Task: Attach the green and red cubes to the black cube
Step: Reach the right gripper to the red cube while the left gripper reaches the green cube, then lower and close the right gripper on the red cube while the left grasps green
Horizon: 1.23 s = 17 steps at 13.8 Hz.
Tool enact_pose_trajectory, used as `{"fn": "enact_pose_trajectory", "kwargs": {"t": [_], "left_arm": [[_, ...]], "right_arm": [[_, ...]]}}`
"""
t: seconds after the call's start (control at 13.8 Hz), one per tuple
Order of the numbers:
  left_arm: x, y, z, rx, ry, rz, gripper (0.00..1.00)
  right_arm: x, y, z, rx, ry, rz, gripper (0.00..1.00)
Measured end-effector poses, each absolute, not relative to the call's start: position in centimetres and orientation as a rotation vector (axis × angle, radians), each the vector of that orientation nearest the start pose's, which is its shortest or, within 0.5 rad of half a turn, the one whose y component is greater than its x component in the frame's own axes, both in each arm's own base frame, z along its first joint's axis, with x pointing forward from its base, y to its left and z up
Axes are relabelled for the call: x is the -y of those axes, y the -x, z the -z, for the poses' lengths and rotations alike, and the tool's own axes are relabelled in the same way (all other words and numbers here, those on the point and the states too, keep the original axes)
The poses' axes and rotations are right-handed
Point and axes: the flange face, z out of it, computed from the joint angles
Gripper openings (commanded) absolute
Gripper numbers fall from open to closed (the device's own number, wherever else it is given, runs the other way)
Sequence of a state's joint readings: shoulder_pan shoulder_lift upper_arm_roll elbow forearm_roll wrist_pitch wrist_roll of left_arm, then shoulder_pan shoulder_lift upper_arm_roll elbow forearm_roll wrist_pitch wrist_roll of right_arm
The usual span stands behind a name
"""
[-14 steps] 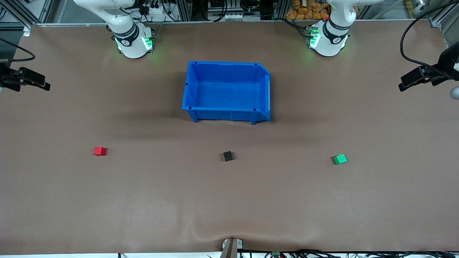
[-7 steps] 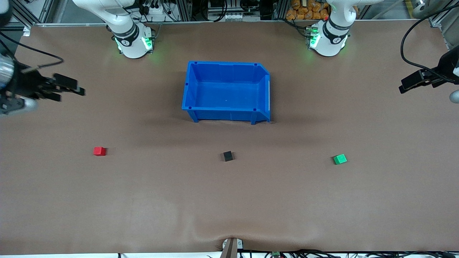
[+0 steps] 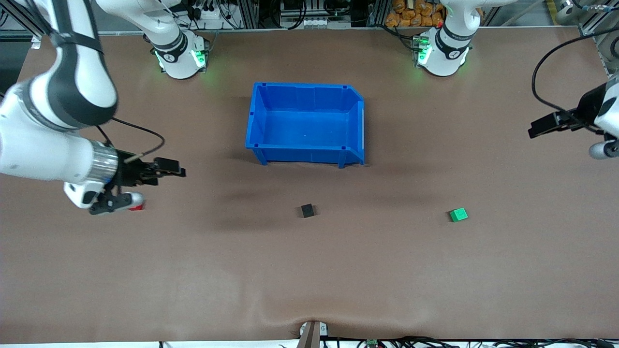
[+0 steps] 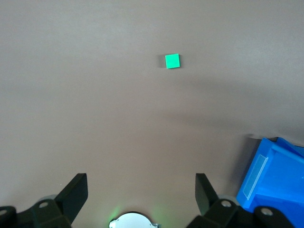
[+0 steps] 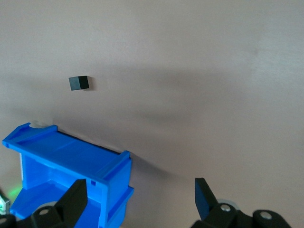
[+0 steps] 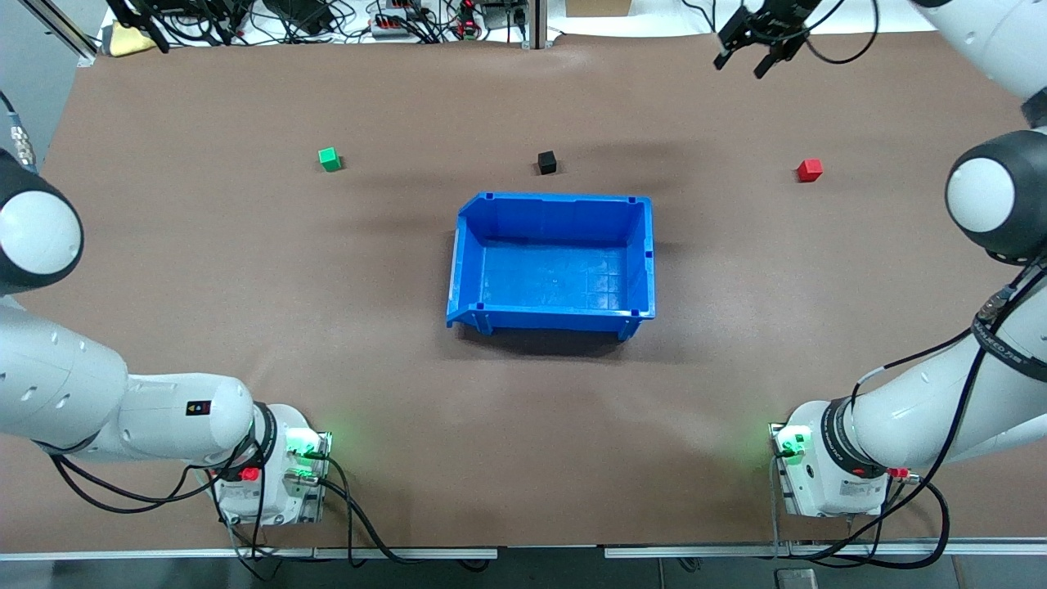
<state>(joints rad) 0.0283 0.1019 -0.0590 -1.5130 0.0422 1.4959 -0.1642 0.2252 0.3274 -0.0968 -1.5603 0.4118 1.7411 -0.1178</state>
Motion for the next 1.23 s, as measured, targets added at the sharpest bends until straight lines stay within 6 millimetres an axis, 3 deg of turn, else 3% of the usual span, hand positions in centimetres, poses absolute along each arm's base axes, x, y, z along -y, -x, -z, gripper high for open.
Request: {"fn": "enact_pose_trajectory", "kwargs": {"t": [0.14, 0.36, 0.65, 0.79, 1.01, 1.23], "left_arm": [[1.1, -58.8, -56.7, 0.203, 3.081, -0.205, 1.00], [1.1, -60.6, -53.1, 0.198, 3.081, -0.241, 1.00], [1.5, -63.5, -46.3, 0.184, 3.091, -0.234, 1.00], [2.1, -63.8, -43.4, 0.193, 3.094, -0.224, 1.00], [2.5, -63.8, -40.7, 0.240, 3.094, -0.252, 1.00], [2.6, -63.7, -38.0, 0.281, 3.100, -0.251, 1.00]], "right_arm": [[-11.4, -63.8, -43.6, 0.174, 2.766, -0.231, 1.00], [-9.1, -64.8, -38.8, 0.181, 2.762, -0.307, 1.00], [-3.6, -65.3, -34.5, 0.205, 2.807, -0.376, 1.00], [-1.1, -65.5, -32.4, 0.227, 2.912, -0.387, 1.00], [1.2, -65.0, -28.7, 0.258, 3.041, -0.322, 1.00], [5.3, -64.8, -26.9, 0.249, 3.131, -0.244, 1.00]]}}
